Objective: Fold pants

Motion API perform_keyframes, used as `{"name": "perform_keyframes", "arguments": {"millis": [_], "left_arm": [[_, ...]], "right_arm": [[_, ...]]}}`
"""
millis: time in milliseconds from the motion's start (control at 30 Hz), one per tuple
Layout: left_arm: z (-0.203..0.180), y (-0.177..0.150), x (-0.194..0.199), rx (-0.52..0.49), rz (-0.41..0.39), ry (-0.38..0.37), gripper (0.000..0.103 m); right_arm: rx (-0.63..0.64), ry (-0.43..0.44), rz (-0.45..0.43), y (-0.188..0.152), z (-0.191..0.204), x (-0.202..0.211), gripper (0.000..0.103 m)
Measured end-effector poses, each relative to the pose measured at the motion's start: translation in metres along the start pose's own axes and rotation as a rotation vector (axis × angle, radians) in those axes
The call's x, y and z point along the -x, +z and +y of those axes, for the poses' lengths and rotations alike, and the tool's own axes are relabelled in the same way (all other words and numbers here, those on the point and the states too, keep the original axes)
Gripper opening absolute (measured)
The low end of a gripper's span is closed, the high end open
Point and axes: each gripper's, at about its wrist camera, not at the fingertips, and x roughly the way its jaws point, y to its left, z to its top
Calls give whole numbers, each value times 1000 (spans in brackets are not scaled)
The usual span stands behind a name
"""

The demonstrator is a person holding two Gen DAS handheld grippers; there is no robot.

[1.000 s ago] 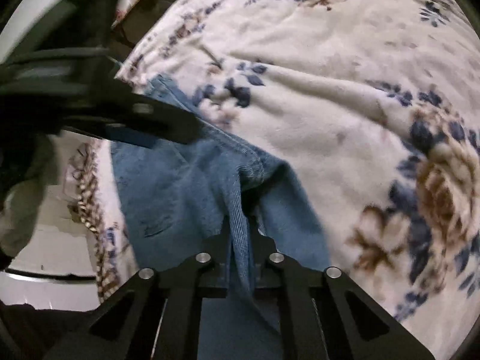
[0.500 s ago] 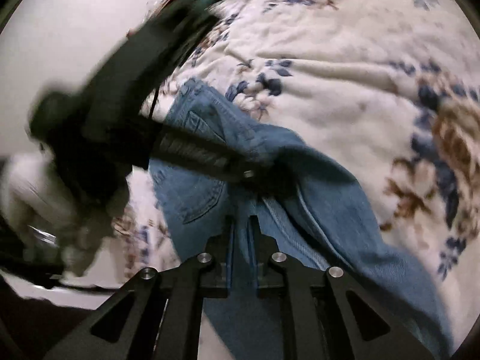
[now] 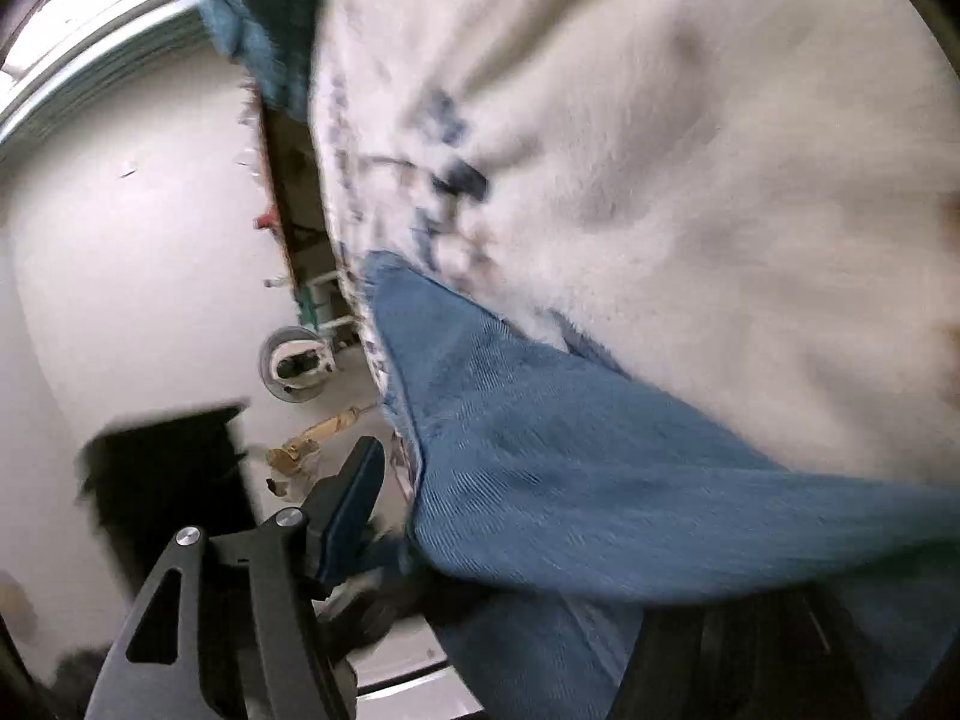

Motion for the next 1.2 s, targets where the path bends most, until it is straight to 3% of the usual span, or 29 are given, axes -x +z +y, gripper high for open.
{"name": "perform_keyframes", "arguments": {"millis": [133,167,233,300,367,467,500,567,633,700,767,800,833,900,967,1033,1133,1167,1200], "left_arm": [[18,-1,30,-12,-105,48,40],[26,4,31,-19,-131,91,41],[42,13,19,-14,-141,164,41],[72,28,-7,31,-83,239,41],[94,34,-19,78,-45,201,41],[100,35,-19,66,-42,187,41],[100,34,-19,61,-45,190,41],[99,32,-18,52,-54,197,41],[97,30,-16,61,-54,197,41],[97,29,-14,73,-49,180,41],[95,31,-8,78,-48,173,41],[90,30,-5,74,-48,169,41],[82,29,-7,69,-47,171,41],[72,34,-1,54,-57,176,41],[60,38,6,39,-74,181,41],[48,43,13,34,-91,161,41],[25,51,17,-8,-120,151,41],[20,54,15,-21,-123,159,41],[13,61,10,-34,-121,162,41]], "right_arm": [[-43,29,11,11,1,-21,67],[-51,24,0,13,1,-22,61],[-41,-21,-8,15,4,-24,31],[-56,-10,-8,18,3,-12,23],[-40,-30,-34,18,5,7,21],[-80,-15,-144,24,-4,53,21],[-93,18,-158,27,-8,65,21],[-92,-21,-133,29,-6,69,22],[-42,-93,-57,37,8,57,45],[3,-144,-4,43,20,45,54],[41,-224,15,40,25,40,45],[52,-272,10,35,25,35,23],[49,-345,-35,39,28,42,22],[51,-364,-130,42,36,64,23],[71,-305,-121,38,41,80,34],[129,-347,-89,31,49,85,66],[221,-426,0,17,57,74,66],[244,-439,35,13,58,67,61],[283,-476,54,7,60,60,23]]}}
